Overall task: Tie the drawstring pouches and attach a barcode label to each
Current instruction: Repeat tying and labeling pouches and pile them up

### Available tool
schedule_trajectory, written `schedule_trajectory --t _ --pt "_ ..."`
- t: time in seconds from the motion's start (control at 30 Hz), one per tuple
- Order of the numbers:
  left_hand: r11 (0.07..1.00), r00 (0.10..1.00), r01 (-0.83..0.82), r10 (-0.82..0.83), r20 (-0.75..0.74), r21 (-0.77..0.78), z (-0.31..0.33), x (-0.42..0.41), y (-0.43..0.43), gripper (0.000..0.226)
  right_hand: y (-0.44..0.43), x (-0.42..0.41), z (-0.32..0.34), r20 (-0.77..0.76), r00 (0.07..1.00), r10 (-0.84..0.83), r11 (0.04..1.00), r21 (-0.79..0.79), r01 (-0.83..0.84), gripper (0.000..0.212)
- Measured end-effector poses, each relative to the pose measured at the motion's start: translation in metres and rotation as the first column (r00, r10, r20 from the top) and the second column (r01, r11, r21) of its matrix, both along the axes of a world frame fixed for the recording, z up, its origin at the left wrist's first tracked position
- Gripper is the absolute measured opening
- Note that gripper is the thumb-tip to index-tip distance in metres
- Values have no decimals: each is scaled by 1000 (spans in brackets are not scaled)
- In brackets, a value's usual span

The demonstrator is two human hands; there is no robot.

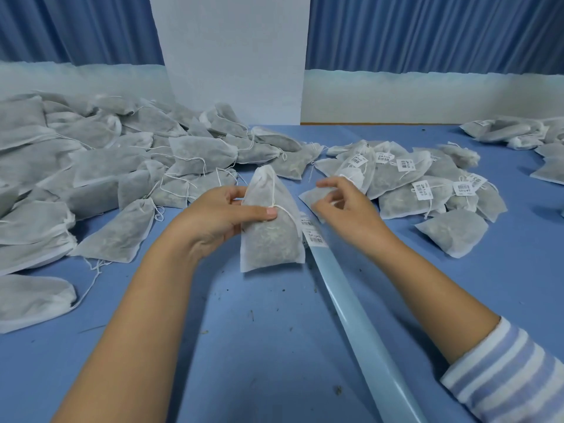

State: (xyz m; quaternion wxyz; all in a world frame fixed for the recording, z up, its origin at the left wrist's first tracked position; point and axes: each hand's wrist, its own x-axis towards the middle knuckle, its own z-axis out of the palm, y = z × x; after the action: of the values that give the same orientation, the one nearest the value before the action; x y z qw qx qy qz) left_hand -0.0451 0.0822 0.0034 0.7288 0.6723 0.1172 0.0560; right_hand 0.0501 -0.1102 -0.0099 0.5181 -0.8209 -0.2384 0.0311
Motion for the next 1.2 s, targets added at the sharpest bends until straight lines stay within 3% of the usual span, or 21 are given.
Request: schedule_trajectory --t 0.07,0.13,0.4,0.6,0.73,0.9,1.07,1.2 --pt "1000 1000 8 -8 -30 20 -1 0 4 55 -1 4 -2 -168 986 3 989 -145 -28 23" --pt "1000 998 14 -13 -58 25 -2 0 7 48 0 4 -4 -291 956 45 983 -155 -93 15" --pt "991 986 101 -87 -144 91 -5 -1 10 29 -19 7 10 -530 821 211 907 -208 -367 16" --pt "983 971 176 -165 -172 49 -6 -2 9 34 -13 6 6 -380 893 241 968 25 -251 25" --pt "971 958 238 -234 -168 7 -5 -3 5 31 -7 5 1 -259 931 258 959 186 -214 16" --pt "955 951 277 -288 -113 -101 -10 1 -2 23 -3 2 -2 -149 946 287 949 178 -260 12" --pt "937 947 299 -315 -65 -179 -13 2 1 14 -8 3 1 -95 942 322 944 104 -312 25" --pt "931 949 297 -312 -43 -212 -15 3 3 25 -7 -1 0 39 950 310 948 55 -312 31"
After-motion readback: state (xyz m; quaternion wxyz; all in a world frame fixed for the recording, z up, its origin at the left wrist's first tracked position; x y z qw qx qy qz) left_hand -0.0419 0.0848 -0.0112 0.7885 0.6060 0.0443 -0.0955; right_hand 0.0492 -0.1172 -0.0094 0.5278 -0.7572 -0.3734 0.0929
